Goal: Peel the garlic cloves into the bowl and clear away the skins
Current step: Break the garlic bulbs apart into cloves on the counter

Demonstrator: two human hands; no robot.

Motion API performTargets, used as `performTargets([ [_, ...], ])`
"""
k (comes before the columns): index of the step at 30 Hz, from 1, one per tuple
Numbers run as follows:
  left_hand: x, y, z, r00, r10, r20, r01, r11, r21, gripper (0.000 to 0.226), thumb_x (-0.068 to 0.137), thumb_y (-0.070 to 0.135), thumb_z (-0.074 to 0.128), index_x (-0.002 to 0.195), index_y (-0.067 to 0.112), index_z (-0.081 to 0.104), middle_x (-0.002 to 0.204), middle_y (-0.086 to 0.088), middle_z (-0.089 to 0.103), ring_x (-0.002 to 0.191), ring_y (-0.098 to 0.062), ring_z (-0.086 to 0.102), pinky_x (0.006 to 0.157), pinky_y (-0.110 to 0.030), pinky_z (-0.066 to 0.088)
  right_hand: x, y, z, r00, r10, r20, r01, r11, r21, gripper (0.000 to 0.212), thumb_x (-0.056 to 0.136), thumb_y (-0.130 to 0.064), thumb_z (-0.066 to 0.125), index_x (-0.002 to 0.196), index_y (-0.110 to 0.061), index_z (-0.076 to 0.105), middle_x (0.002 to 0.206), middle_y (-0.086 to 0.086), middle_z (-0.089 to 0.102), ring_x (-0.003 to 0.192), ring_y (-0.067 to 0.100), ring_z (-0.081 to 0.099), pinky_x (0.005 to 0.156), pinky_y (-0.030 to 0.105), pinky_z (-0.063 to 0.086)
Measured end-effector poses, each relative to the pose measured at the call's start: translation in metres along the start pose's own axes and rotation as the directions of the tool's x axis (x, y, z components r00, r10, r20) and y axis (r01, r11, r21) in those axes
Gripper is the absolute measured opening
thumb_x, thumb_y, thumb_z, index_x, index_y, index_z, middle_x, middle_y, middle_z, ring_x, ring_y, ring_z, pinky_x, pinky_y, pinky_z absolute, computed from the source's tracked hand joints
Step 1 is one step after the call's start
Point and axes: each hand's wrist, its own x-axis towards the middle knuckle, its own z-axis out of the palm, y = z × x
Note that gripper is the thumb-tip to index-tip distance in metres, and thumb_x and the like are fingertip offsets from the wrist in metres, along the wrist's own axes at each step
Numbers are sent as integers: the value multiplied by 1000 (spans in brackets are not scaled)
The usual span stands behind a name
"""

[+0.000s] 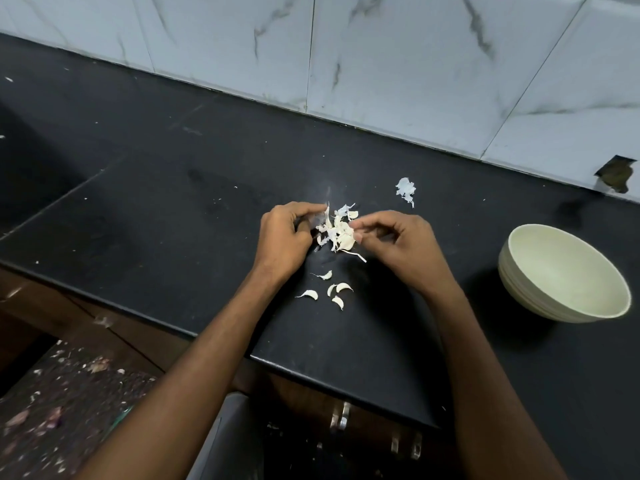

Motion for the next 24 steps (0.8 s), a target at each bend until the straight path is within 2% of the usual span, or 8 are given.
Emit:
performTargets([
  [3,1,-2,-1,998,-60,-26,59,997,-41,32,98,-1,58,112,16,80,107,10,78,99,3,69,85,-5,46,11,6,10,999,-41,30,46,981,-186,22,82,-28,89,103,-26,81,95,-7,70,79,4,67,82,19,52],
  [7,2,-1,0,997,-73,-22,72,996,-47,28,98,2,60,109,16,81,104,11,78,96,5,69,81,-5,46,14,10,22,996,-31,89,58,946,-320,12,84,-32,85,95,-31,79,96,-8,65,77,6,65,84,38,56],
  [9,1,0,0,997,-76,-17,75,996,-52,27,98,2,60,108,16,81,101,11,78,91,8,68,77,-4,46,15,11,20,996,-20,81,43,955,-292,8,84,-27,86,88,-28,79,91,-7,64,73,6,63,81,34,54],
  [12,0,2,0,997,-76,-25,74,996,-50,27,98,2,60,106,17,81,98,13,78,83,12,65,73,-3,43,12,13,14,996,4,93,23,956,-291,12,84,-22,87,94,-23,80,87,-9,60,71,3,60,76,23,47],
  [16,-2,5,-1,997,-74,-30,72,996,-51,27,97,3,61,105,19,82,96,15,78,81,11,65,71,-4,43,11,17,10,993,26,114,13,945,-327,15,86,-18,84,99,-24,79,85,-8,62,74,1,60,77,27,48],
  [19,-5,7,-1,998,-54,-26,52,997,-62,28,96,4,61,104,21,81,95,16,78,81,6,66,70,-5,43,10,15,9,993,46,104,-16,961,-274,16,85,-15,86,97,-22,78,85,-4,67,72,6,62,76,26,51],
  [21,-6,7,-1,999,-38,-13,37,996,-87,26,96,7,63,105,22,81,96,16,78,80,1,68,71,-10,46,10,13,9,993,71,92,-56,987,-154,23,82,-11,88,99,-21,76,86,-4,69,68,5,60,74,21,52],
  [24,-9,13,-1,998,7,56,4,981,-193,15,97,19,72,109,23,80,98,13,79,84,-13,73,77,-26,56,9,10,8,998,49,33,-52,997,65,29,85,-11,86,106,-27,75,93,-2,72,77,12,67,77,25,59],
])
